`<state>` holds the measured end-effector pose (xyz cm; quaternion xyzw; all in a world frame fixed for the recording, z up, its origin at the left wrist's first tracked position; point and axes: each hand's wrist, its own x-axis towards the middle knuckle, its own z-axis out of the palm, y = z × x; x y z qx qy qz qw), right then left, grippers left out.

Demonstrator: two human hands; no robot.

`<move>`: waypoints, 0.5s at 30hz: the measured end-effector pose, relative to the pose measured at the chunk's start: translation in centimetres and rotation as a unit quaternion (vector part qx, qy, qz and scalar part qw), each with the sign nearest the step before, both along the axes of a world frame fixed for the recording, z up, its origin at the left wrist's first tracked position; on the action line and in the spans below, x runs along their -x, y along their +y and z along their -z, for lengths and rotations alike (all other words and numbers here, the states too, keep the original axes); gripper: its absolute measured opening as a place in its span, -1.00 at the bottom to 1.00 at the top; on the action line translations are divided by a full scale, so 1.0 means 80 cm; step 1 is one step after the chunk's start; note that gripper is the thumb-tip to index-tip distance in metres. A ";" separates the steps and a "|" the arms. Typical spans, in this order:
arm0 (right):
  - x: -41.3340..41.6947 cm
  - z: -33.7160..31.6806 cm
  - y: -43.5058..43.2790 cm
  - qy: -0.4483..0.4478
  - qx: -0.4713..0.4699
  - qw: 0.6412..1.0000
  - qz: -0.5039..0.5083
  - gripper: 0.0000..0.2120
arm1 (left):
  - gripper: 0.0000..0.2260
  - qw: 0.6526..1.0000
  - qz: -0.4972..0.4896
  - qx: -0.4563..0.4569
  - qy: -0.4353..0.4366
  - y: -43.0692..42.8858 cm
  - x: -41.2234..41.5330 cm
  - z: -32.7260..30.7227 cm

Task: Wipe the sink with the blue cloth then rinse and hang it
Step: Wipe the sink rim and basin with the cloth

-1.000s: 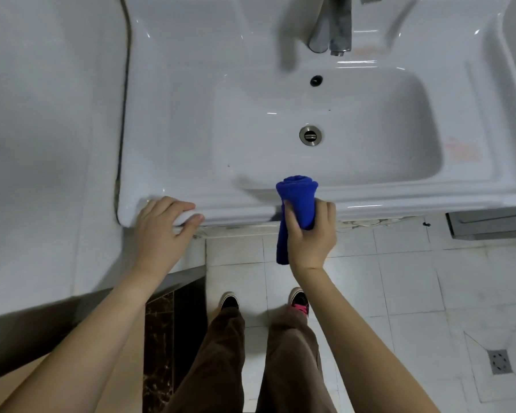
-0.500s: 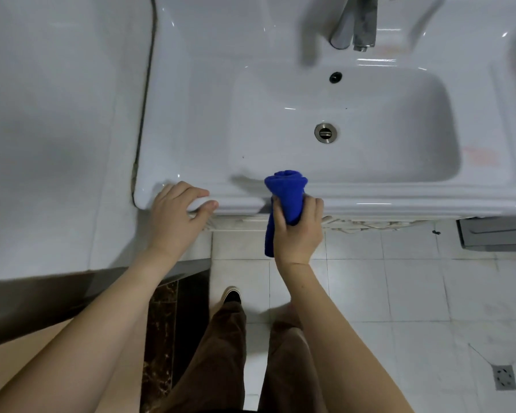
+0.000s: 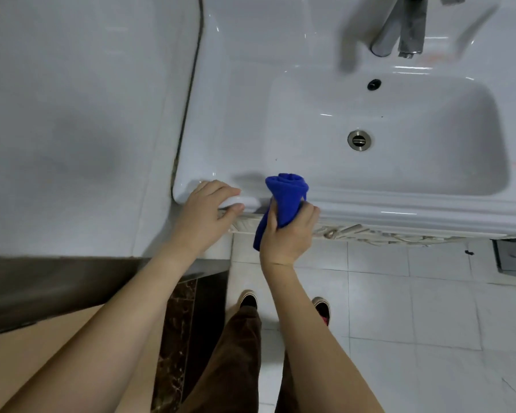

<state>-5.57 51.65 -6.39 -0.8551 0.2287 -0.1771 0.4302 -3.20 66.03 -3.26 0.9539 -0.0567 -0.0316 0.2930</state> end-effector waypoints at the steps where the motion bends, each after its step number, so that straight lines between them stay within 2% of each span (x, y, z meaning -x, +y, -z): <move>1: 0.001 0.001 -0.010 0.002 0.004 1.000 -0.004 -0.56 | -0.70 1.000 -0.004 -0.020 -0.018 0.010 0.004 -0.002; 3: 0.005 0.001 -0.037 0.011 -0.014 0.999 0.051 -0.51 | -0.72 0.994 -0.055 -0.060 -0.072 0.022 0.014 0.000; 5: 0.000 -0.001 -0.045 0.021 -0.032 0.992 0.123 -0.49 | -0.72 0.989 -0.125 -0.045 -0.071 0.021 0.020 0.001; 6: -0.005 -0.006 -0.034 0.030 -0.025 0.993 0.115 -0.51 | -0.72 0.988 -0.142 -0.028 -0.061 0.018 0.023 0.003; 9: -0.007 -0.014 0.036 0.047 0.037 0.998 -0.036 -0.64 | -0.77 0.987 -0.150 -0.002 -0.066 0.020 0.032 0.008; 13: -0.009 -0.022 0.078 0.065 0.013 0.996 -0.053 -0.64 | -0.73 0.984 -0.156 0.011 -0.082 0.033 0.037 0.008; 15: -0.011 -0.027 0.053 0.084 0.052 0.991 -0.093 -0.68 | -0.74 0.983 -0.159 0.010 -0.090 0.033 0.037 0.007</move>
